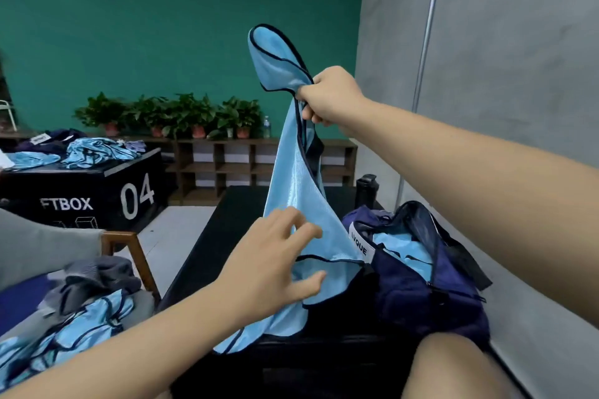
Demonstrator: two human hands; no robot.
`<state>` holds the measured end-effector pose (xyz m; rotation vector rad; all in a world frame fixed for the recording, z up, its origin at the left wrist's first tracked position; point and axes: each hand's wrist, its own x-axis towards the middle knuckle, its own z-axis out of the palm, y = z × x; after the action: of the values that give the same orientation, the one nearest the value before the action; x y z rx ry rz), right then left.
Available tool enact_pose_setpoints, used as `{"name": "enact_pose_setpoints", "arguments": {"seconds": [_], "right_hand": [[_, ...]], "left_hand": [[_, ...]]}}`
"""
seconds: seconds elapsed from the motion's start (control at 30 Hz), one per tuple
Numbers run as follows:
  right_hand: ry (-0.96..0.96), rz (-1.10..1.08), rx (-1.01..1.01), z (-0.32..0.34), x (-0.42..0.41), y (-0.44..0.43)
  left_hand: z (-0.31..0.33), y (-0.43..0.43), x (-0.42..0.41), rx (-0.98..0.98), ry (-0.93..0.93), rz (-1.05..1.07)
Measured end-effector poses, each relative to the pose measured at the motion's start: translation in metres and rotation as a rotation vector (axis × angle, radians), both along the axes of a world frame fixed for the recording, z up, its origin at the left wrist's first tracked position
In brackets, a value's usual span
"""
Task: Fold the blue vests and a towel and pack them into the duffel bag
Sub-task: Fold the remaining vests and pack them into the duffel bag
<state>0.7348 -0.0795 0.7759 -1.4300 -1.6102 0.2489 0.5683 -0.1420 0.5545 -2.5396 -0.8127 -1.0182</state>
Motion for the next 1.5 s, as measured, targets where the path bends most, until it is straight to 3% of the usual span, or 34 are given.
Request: {"name": "enact_pose_setpoints", "arguments": {"seconds": [0.17,0.27,0.4,0.73,1.1,1.2,1.4,1.5], "right_hand": [[-0.021,-0.041,-0.005,0.001,0.014,-0.003],[-0.021,-0.05,0.005,0.002,0.021,-0.005],[-0.021,-0.068,0.012,0.005,0.031,-0.005],[0.032,-0.042,-0.059,0.001,0.049,-0.007],[0.13,0.03,-0.146,-0.009,0.038,-0.008],[0.132,0.043,-0.156,-0.011,0.032,-0.01],[0.147,0.039,-0.154,-0.013,0.035,-0.011],[0.139,0.024,-0.157,-0.013,0.041,-0.009]], "left_hand": [[-0.004,0.035,0.026,0.169,0.187,0.127],[0.004,0.053,0.022,0.19,0.115,0.142],[0.019,0.062,-0.008,0.016,-0.128,0.132],[0.042,0.079,-0.097,-0.332,-0.445,0.311],[0.021,0.08,-0.087,-1.285,-1.054,0.109],[0.019,0.079,-0.075,-1.558,-1.066,-0.013],[0.028,0.078,-0.069,-1.574,-1.014,0.037],[0.042,0.067,-0.072,-1.532,-1.076,-0.109]]}}
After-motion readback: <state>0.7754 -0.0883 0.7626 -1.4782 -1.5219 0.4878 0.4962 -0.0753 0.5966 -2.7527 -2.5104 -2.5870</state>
